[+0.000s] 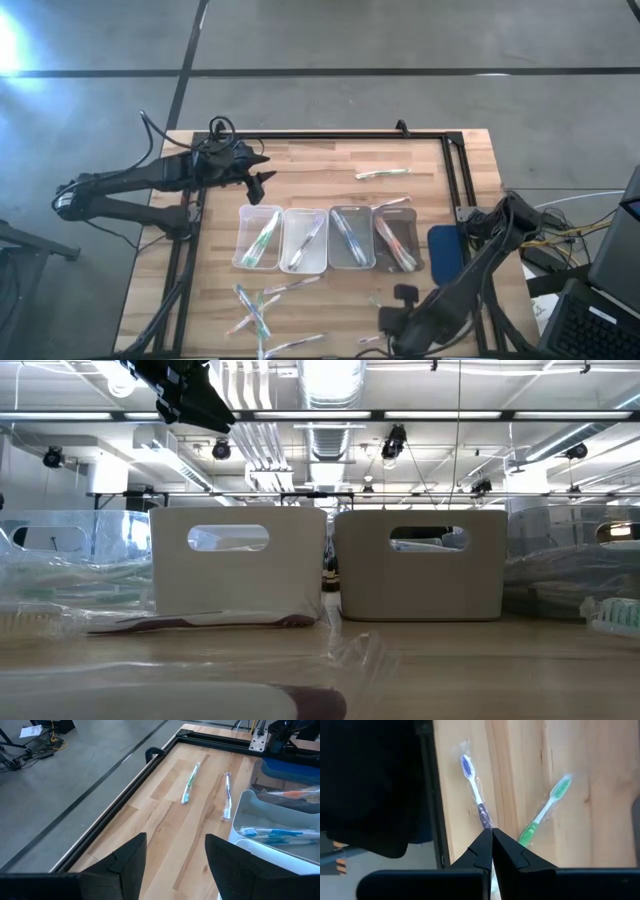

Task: Pick & Place Toothbrushes
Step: Put the purple toothbrush into the white bin

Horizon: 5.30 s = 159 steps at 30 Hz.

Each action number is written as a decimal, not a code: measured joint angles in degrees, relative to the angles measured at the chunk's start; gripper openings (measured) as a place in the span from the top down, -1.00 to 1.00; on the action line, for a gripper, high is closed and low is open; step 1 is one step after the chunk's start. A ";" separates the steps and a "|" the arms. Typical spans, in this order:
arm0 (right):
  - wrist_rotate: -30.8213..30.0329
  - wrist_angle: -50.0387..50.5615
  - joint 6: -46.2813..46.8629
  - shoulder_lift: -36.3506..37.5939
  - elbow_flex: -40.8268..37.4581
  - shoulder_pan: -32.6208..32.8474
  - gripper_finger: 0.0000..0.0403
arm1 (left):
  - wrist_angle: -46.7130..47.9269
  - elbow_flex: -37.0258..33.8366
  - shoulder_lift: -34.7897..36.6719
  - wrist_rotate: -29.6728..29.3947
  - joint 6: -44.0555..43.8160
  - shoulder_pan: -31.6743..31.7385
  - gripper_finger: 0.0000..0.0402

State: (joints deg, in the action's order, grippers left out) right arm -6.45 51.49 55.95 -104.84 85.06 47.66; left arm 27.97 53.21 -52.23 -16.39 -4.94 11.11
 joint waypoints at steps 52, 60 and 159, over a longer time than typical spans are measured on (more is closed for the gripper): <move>6.66 -4.05 -2.60 -15.17 -0.31 -0.94 0.47 | 0.00 0.00 0.00 -0.01 0.01 -0.02 -0.03; 10.46 -4.53 -2.39 -14.85 -0.26 -0.98 0.85 | 0.00 0.00 0.00 -0.01 0.00 0.02 -0.03; -20.14 -62.36 -70.17 10.23 -10.64 -25.24 0.91 | -77.42 -15.64 -24.09 26.24 28.83 -20.39 -0.01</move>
State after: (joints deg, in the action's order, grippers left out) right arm -26.59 -10.87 -14.22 -94.61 74.41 22.41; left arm -49.45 37.57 -76.32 9.85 23.90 -9.28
